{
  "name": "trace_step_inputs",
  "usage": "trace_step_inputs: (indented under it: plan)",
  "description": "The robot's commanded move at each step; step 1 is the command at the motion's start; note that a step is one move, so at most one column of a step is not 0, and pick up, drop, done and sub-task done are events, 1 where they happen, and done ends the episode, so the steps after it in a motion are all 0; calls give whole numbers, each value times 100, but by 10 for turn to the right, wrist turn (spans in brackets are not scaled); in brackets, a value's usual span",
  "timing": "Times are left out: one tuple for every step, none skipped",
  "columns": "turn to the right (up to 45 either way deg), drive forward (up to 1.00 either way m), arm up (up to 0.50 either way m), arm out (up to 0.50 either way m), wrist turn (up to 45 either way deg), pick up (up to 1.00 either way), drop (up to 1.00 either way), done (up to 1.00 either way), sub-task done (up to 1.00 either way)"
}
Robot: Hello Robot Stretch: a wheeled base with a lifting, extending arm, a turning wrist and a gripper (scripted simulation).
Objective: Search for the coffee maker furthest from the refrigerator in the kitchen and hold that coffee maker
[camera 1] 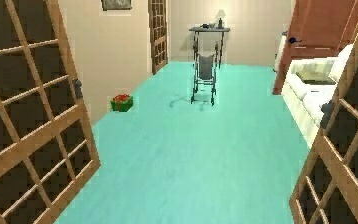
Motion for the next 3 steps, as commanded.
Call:
trace_step_inputs:
  plan:
    - [120,0,0,0,0,0,0,0,0]
    - [0,100,0,0,0,0,0,0,0]
    - [60,0,0,0,0,0,0,0,0]
